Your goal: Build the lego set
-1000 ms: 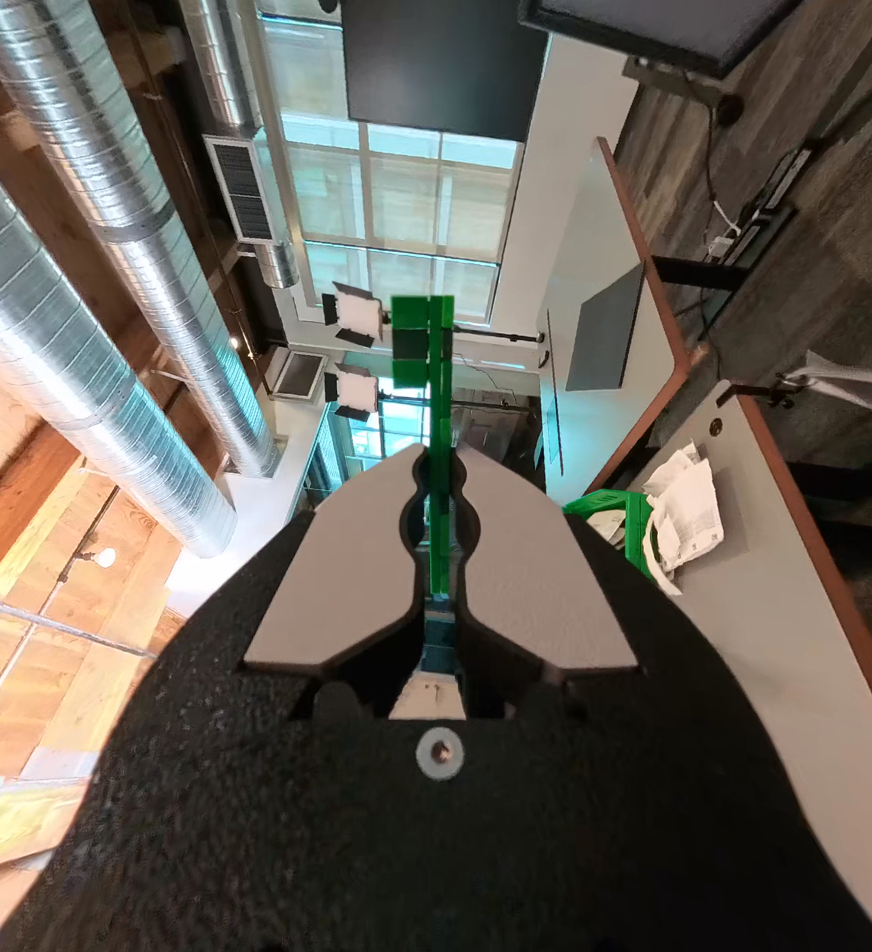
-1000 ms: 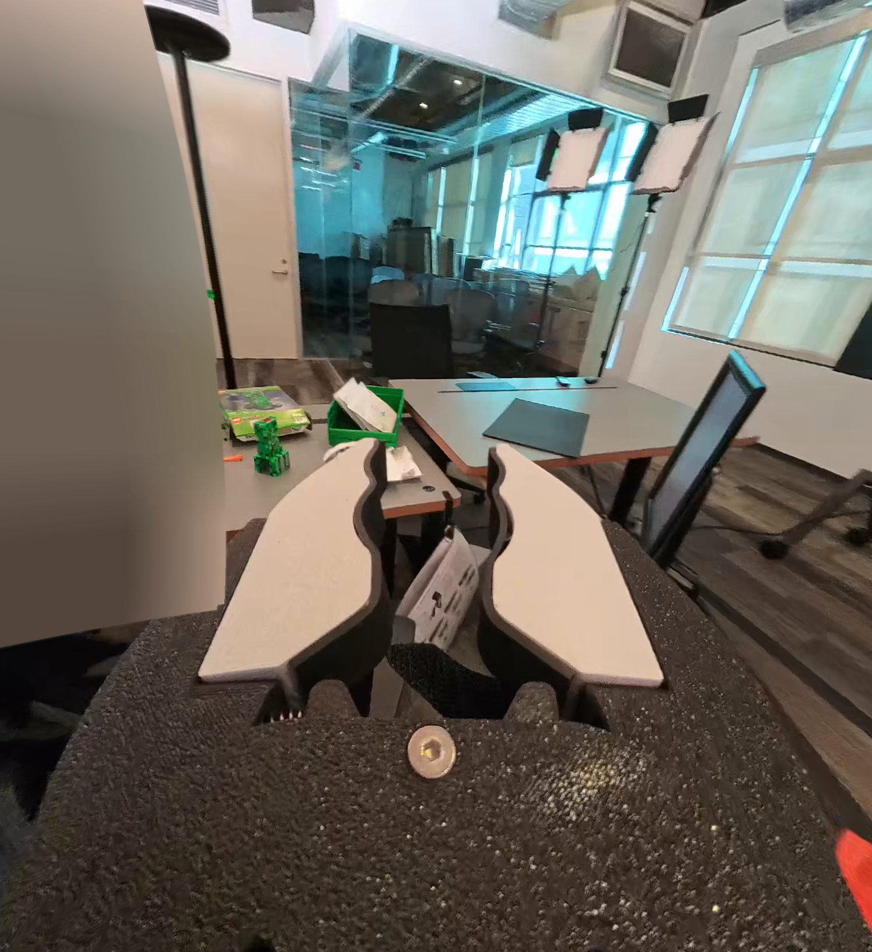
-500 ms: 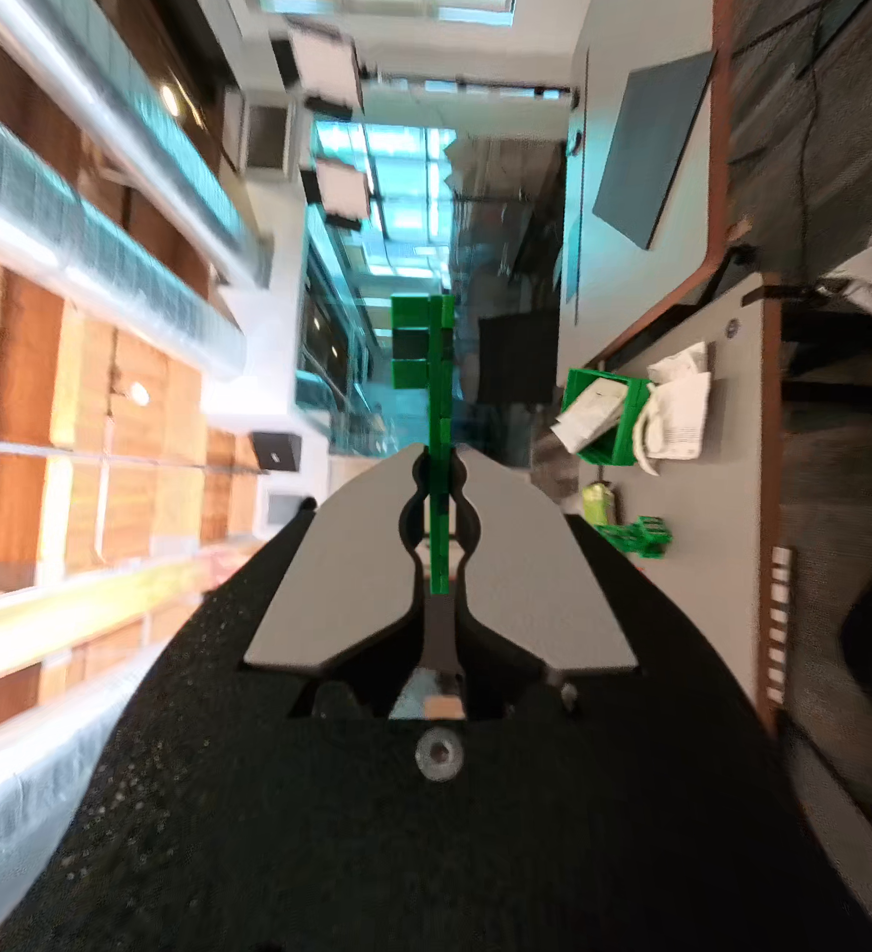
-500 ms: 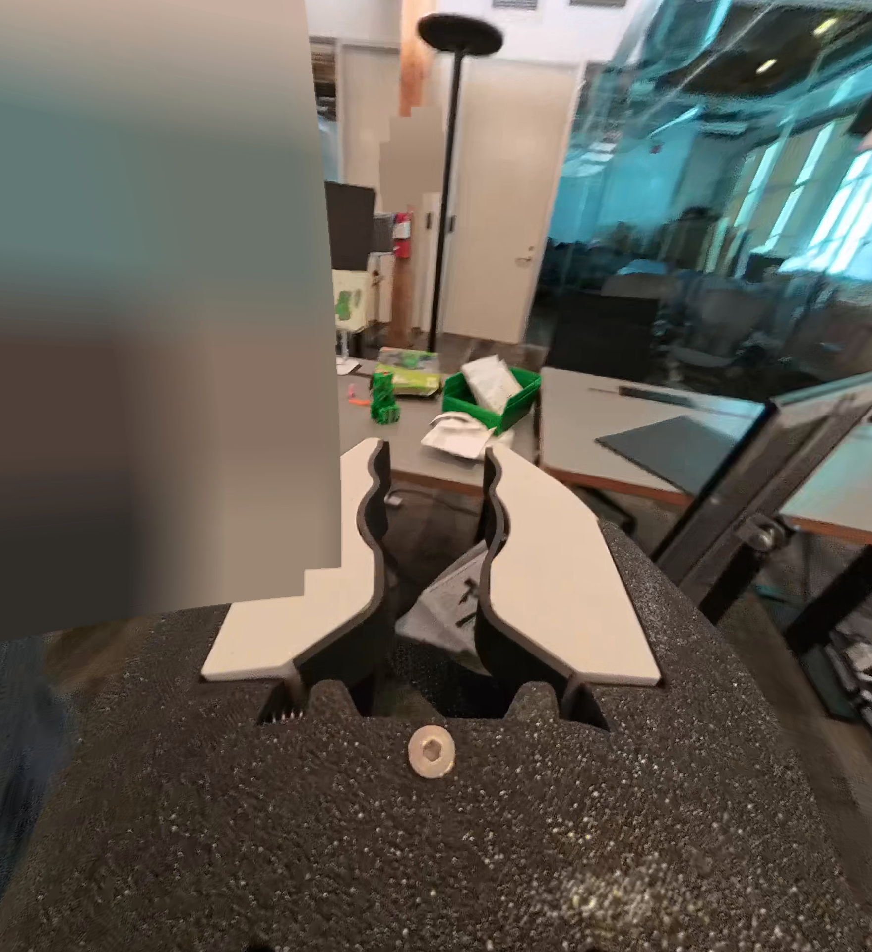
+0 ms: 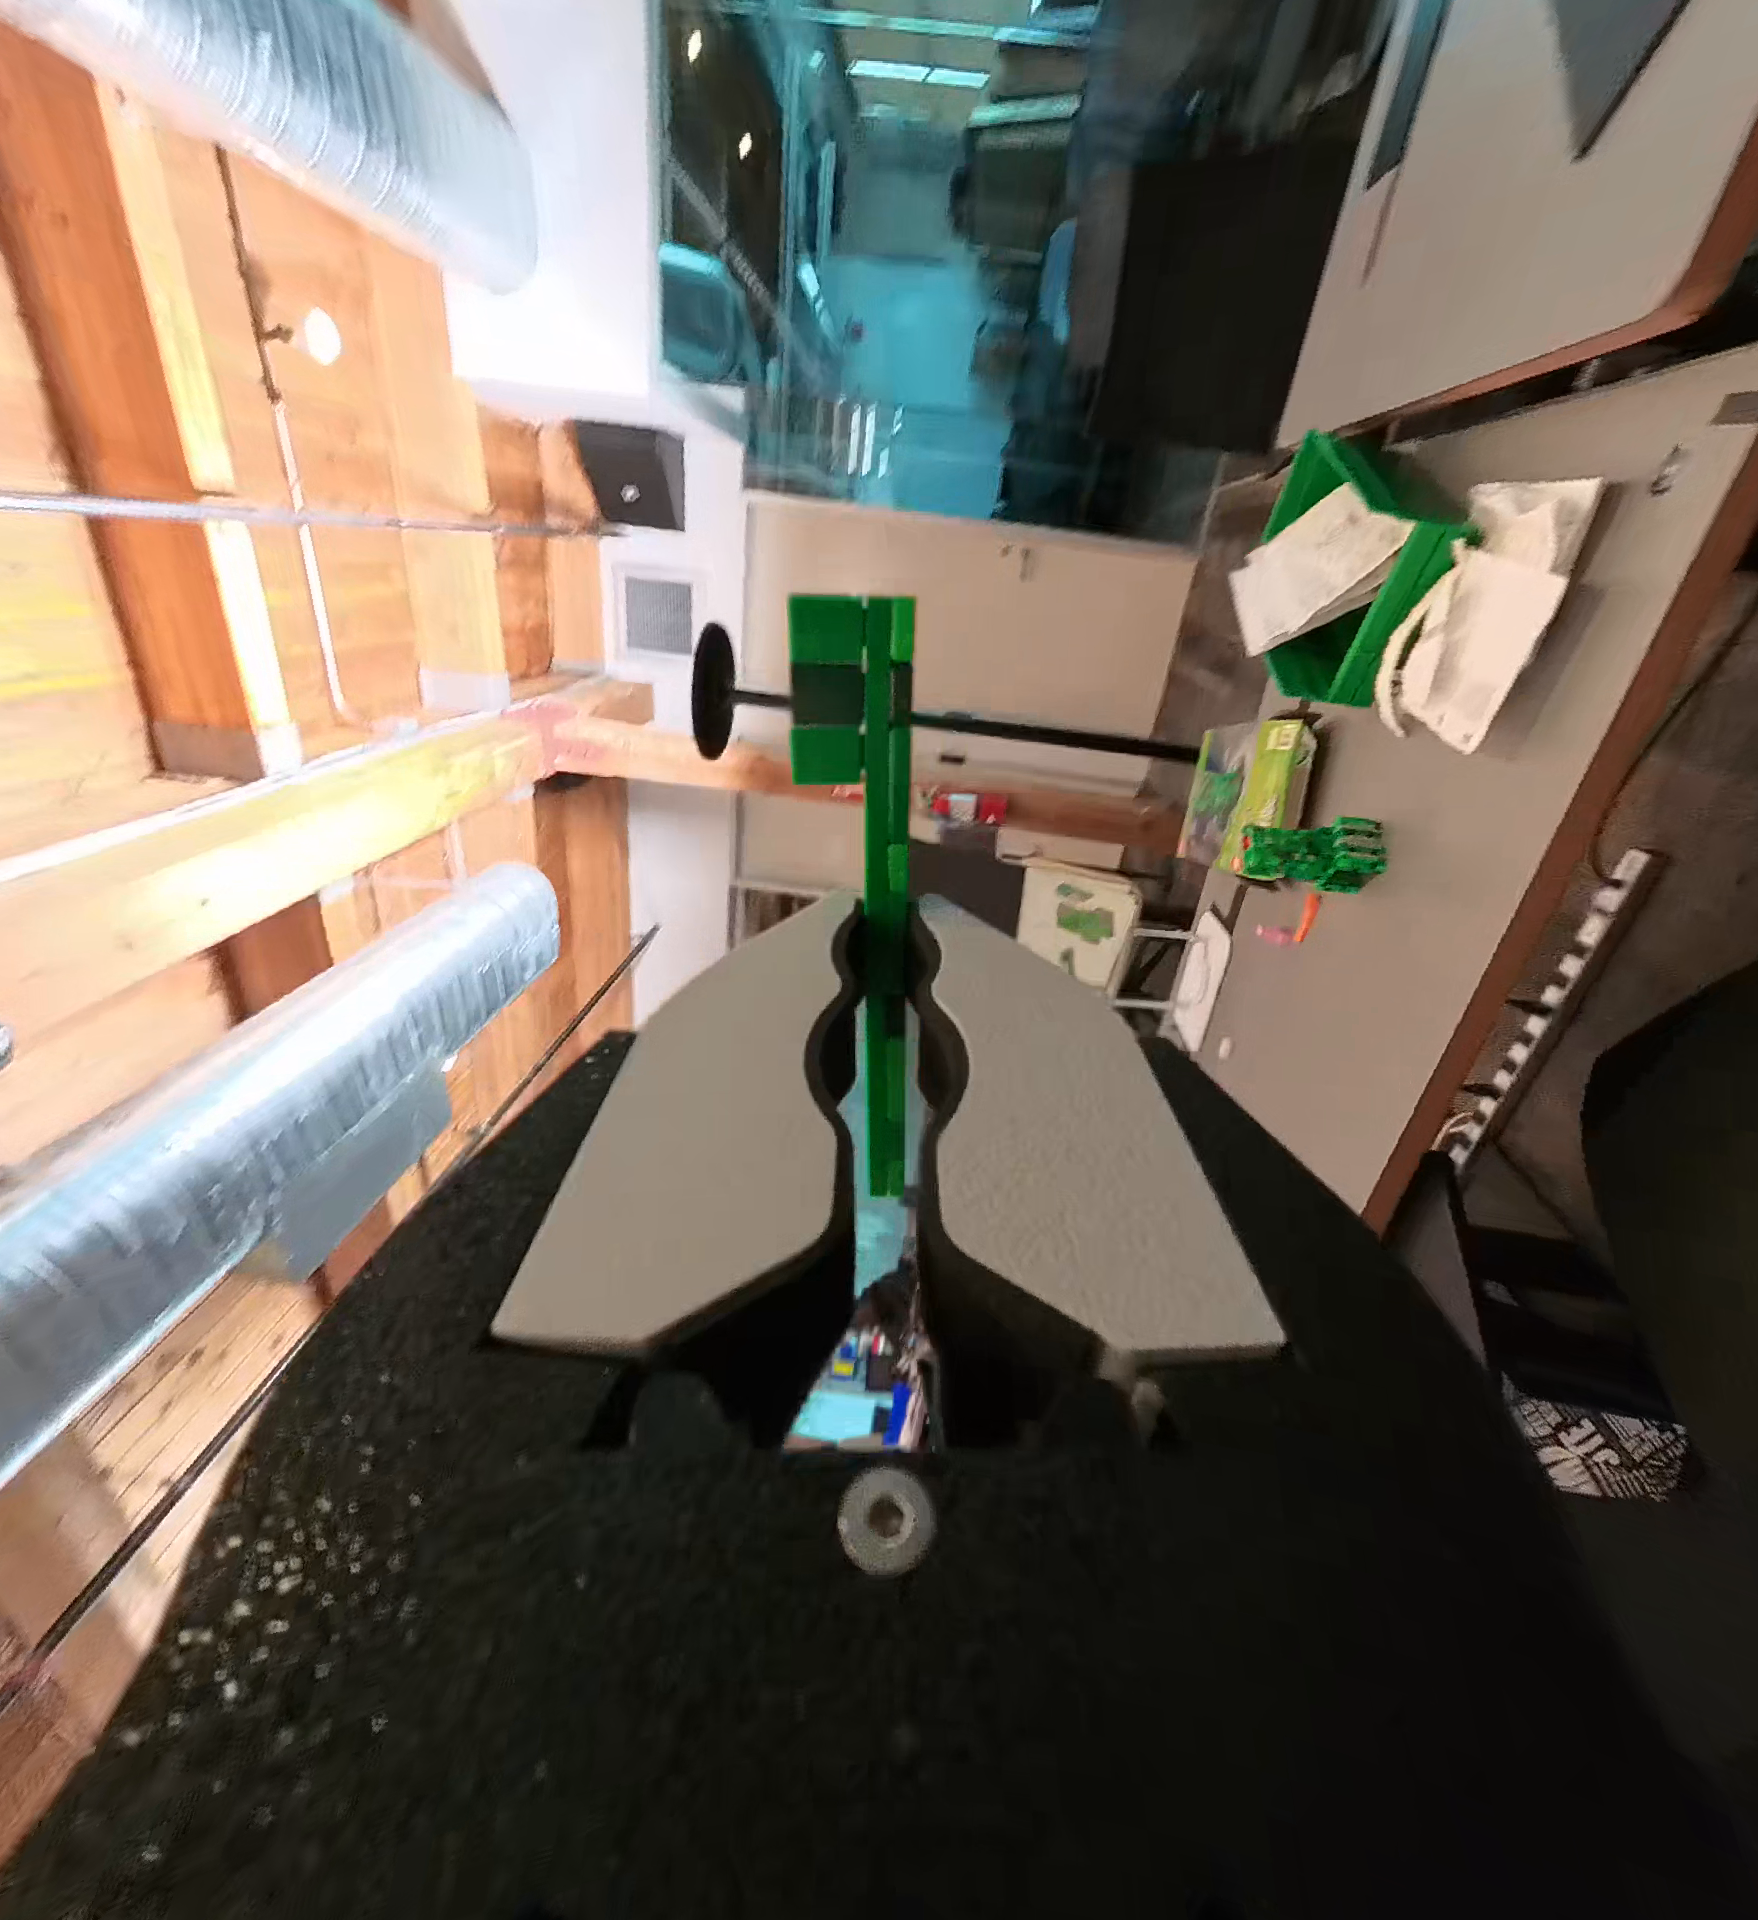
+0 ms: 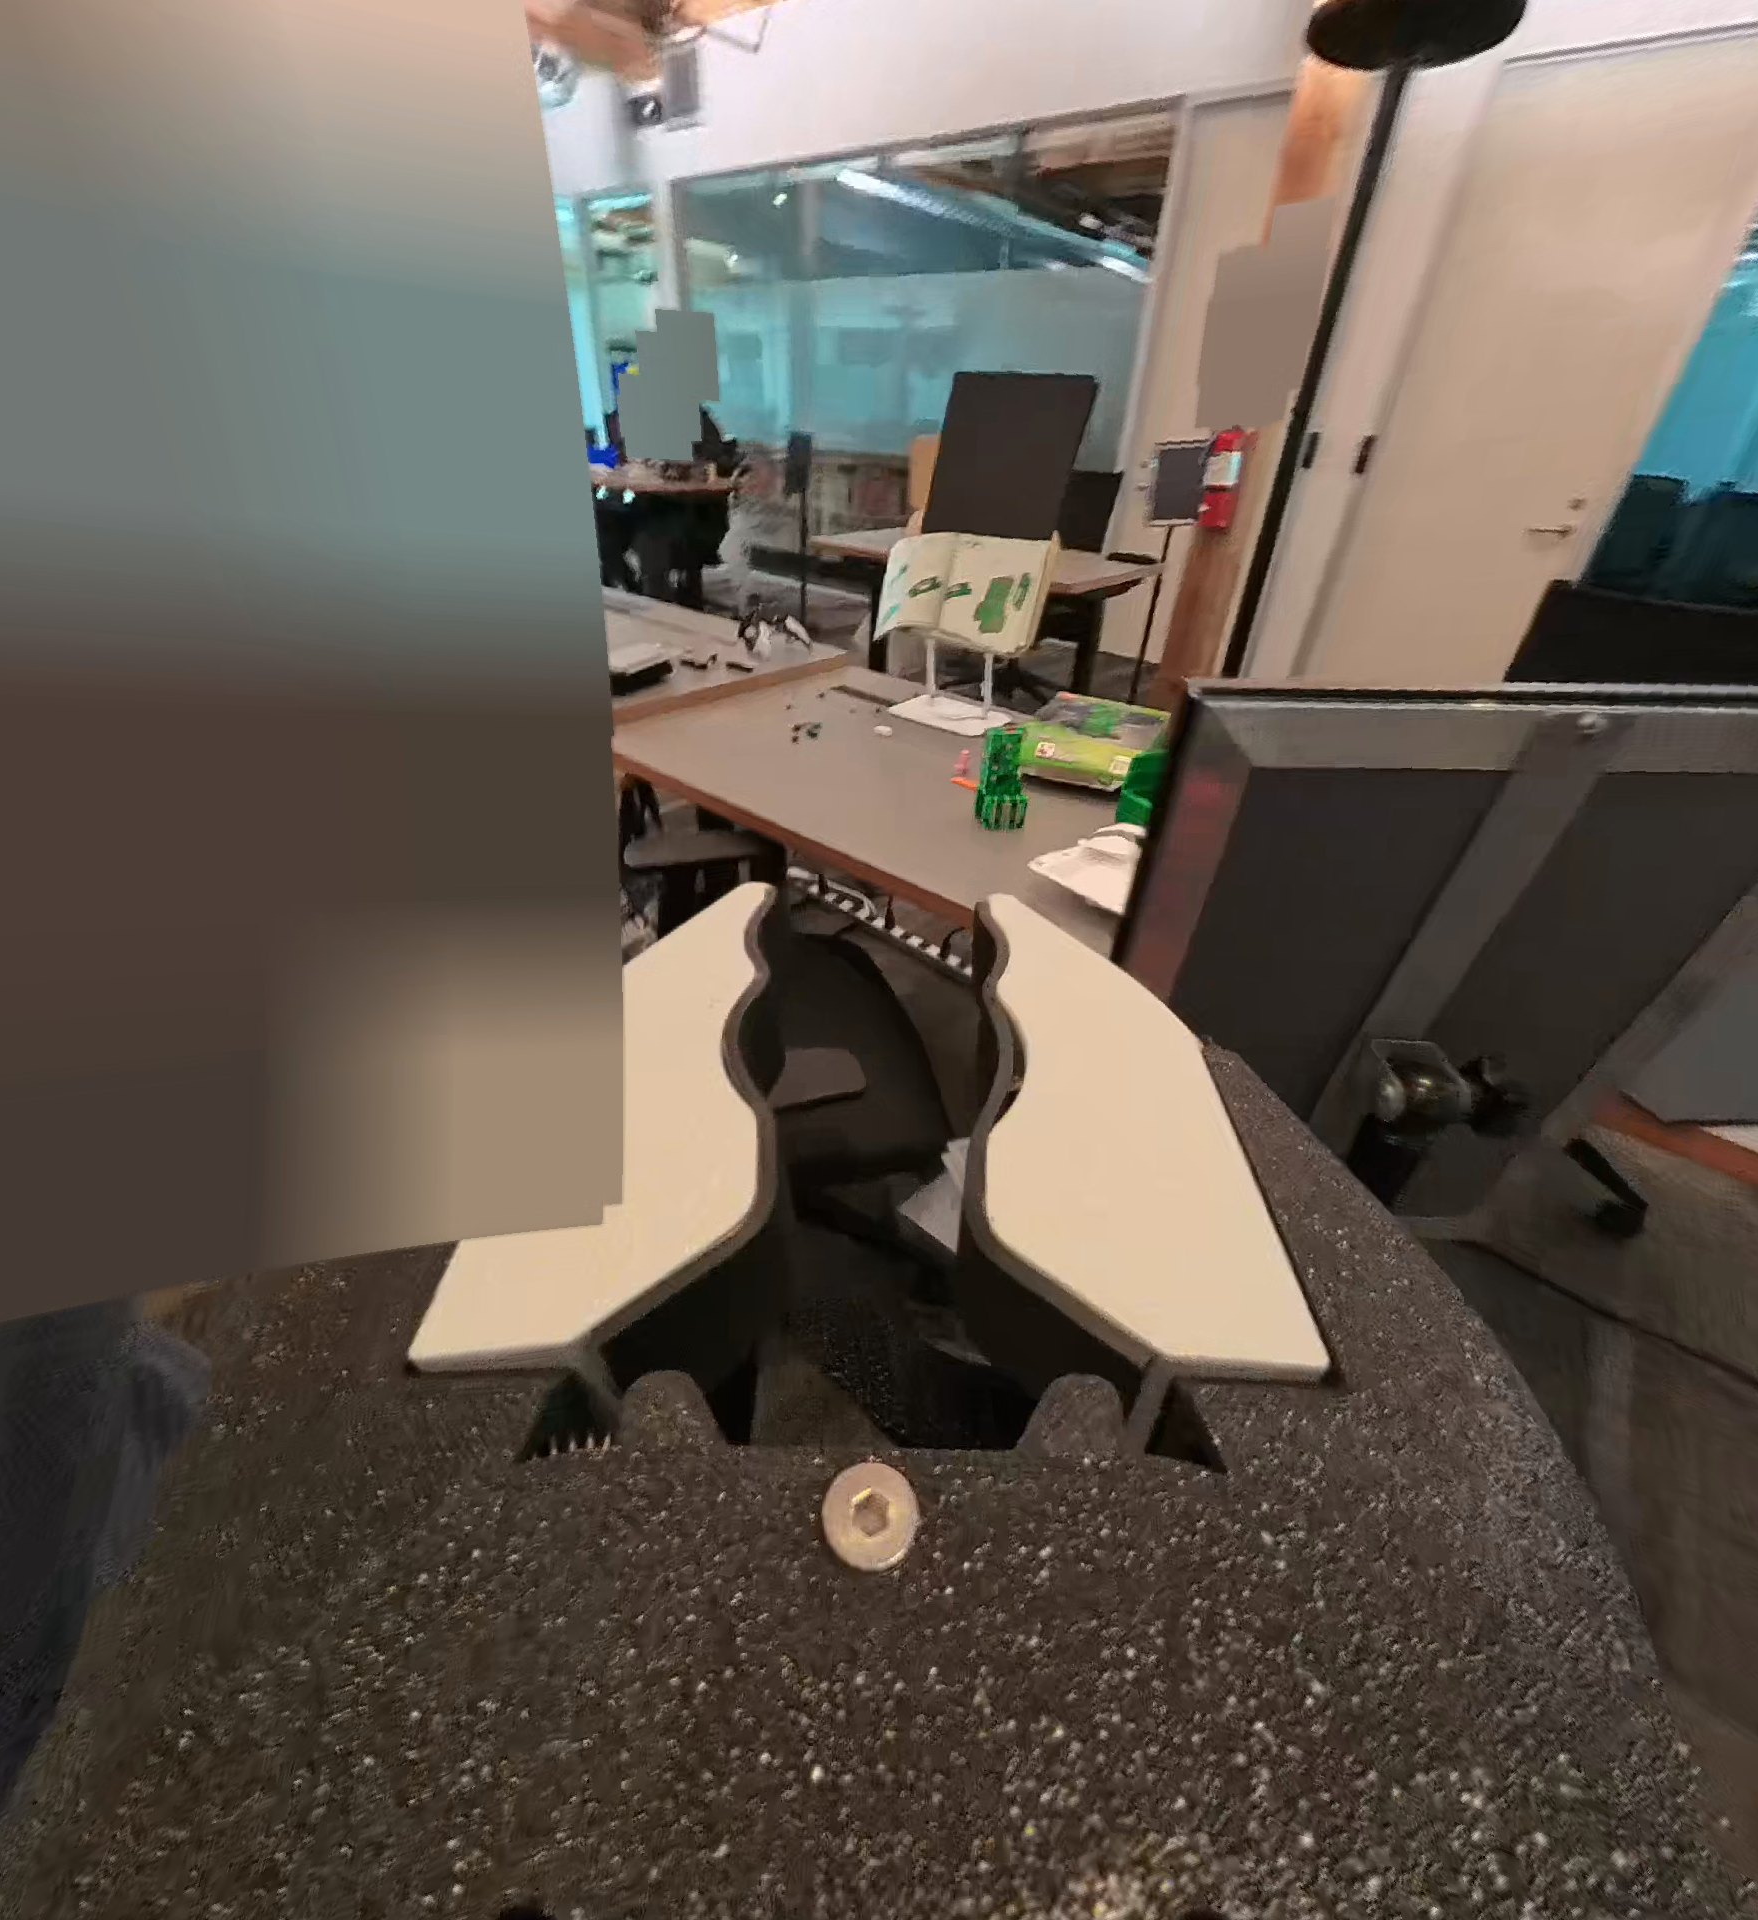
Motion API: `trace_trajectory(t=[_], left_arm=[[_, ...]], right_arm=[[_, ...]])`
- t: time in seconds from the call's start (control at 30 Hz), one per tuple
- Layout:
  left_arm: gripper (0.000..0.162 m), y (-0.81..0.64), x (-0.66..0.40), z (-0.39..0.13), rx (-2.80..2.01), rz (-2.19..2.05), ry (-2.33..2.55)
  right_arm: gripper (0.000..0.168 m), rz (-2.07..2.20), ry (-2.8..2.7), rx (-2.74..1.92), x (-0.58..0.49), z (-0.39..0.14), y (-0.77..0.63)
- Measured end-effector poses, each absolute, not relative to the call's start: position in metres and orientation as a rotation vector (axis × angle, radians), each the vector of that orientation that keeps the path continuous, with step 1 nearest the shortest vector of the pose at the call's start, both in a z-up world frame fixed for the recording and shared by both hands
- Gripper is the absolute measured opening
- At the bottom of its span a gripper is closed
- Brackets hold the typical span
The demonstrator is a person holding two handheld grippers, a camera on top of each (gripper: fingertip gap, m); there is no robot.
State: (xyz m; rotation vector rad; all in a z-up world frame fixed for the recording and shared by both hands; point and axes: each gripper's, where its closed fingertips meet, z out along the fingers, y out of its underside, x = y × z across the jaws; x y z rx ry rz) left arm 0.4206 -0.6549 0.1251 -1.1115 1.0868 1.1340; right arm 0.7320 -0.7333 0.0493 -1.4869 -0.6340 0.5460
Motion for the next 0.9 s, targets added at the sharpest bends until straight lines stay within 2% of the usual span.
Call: trace_trajectory(t=[0.33,0.6,0.9], left_arm=[[0.005,-0.665,0.55,0.097,-1.169,1.199,1.059],[0.005,-0.795,0.583,0.046,-1.513,1.339,0.84],[0.005,-0.927,0.663,0.02,-1.769,1.498,0.633]], right_arm=[[0.034,0.668,-0.76,-1.469,0.845,0.059,-0.716],[0.034,0.813,-0.986,-1.317,0.881,0.06,-0.708],[0.033,1.059,-1.156,-1.256,0.928,0.048,-0.731]])
